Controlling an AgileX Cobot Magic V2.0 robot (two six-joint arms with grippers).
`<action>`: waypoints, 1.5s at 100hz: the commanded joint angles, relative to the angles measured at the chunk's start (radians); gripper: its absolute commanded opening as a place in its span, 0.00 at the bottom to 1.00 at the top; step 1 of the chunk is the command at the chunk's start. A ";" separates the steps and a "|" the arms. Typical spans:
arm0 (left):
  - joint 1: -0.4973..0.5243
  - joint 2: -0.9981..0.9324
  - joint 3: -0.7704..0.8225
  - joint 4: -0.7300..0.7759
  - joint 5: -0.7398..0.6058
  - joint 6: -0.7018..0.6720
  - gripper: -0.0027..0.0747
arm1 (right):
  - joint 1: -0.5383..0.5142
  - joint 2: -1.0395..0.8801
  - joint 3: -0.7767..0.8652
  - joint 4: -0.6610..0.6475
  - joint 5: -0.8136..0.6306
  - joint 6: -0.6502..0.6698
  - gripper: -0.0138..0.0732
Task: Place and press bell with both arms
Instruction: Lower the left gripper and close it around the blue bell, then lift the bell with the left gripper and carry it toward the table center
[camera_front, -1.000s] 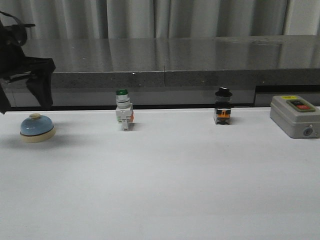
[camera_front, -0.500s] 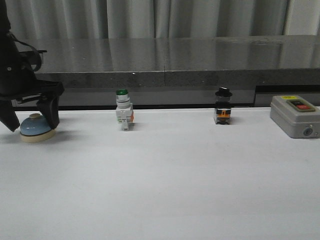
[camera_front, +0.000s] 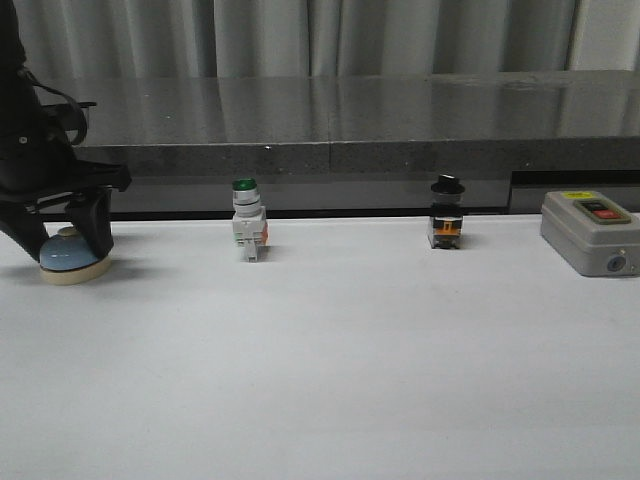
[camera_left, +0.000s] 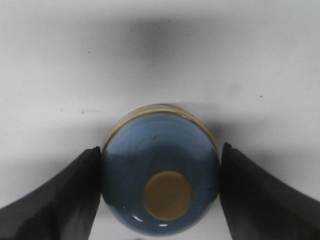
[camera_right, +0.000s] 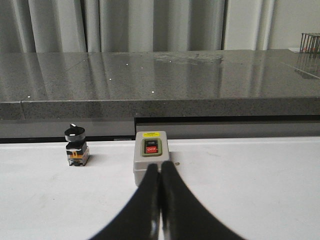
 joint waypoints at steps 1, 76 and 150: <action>-0.004 -0.056 -0.031 -0.006 -0.017 -0.010 0.36 | -0.003 -0.018 -0.014 -0.012 -0.081 -0.002 0.09; -0.201 -0.336 -0.032 -0.006 0.025 0.006 0.34 | -0.003 -0.018 -0.014 -0.012 -0.081 -0.002 0.09; -0.602 -0.156 -0.032 -0.017 -0.058 0.022 0.35 | -0.003 -0.018 -0.014 -0.012 -0.081 -0.002 0.09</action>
